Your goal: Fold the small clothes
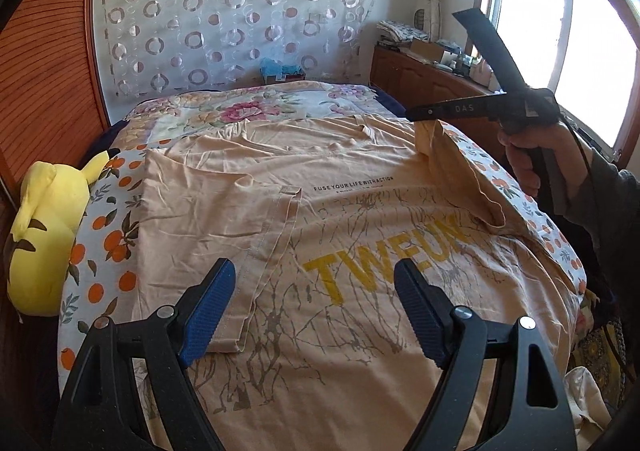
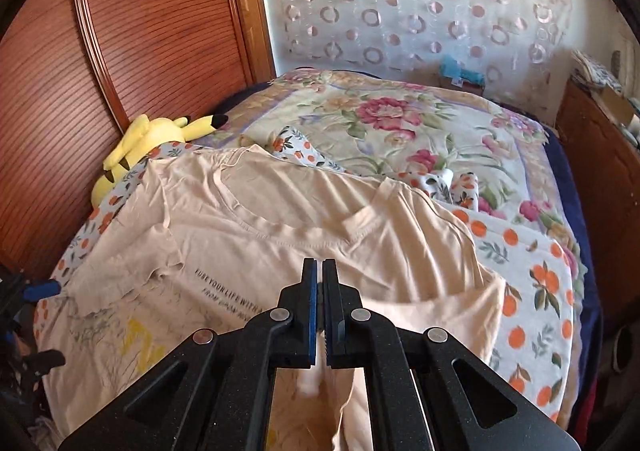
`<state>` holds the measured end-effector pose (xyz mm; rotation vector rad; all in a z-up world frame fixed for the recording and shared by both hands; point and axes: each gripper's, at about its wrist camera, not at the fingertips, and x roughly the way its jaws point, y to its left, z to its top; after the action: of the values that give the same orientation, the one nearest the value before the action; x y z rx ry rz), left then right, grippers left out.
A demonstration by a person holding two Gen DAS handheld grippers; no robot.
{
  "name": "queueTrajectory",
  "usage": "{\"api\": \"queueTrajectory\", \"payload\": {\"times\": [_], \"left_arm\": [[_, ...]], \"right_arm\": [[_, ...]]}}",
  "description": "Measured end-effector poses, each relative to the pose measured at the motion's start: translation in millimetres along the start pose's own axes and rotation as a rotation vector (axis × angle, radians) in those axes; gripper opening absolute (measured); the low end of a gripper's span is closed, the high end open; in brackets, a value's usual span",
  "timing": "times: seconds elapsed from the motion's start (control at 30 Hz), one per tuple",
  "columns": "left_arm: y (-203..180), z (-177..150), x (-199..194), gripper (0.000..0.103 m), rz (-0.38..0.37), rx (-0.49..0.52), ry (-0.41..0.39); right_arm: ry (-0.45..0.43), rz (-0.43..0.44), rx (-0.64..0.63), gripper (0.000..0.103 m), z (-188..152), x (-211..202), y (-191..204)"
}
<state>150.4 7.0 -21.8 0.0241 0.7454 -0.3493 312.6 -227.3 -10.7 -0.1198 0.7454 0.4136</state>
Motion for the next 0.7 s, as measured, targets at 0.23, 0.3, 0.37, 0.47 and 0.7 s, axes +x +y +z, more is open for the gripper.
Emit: {"api": "queueTrajectory", "payload": {"times": [0.23,0.3,0.37,0.47,0.7], "left_arm": [[8,-8,3,0.082,0.002,-0.009,0.010],[10,-10,4,0.082,0.003,-0.014,0.013],[12,-12,5,0.082,0.007,-0.021,0.014],[14,-14,4,0.082,0.003,-0.029,0.012],[16,-22,6,0.082,0.002,-0.042,0.023]], "right_arm": [[0.000,-0.074,0.020,0.024,3,19,-4],[0.002,-0.056,0.019,0.024,-10,4,1],[0.019,-0.051,-0.008,0.024,-26,-8,9],[0.047,-0.031,-0.044,0.024,-58,-29,20],[0.104,-0.046,-0.052,0.024,-117,-49,31]]}}
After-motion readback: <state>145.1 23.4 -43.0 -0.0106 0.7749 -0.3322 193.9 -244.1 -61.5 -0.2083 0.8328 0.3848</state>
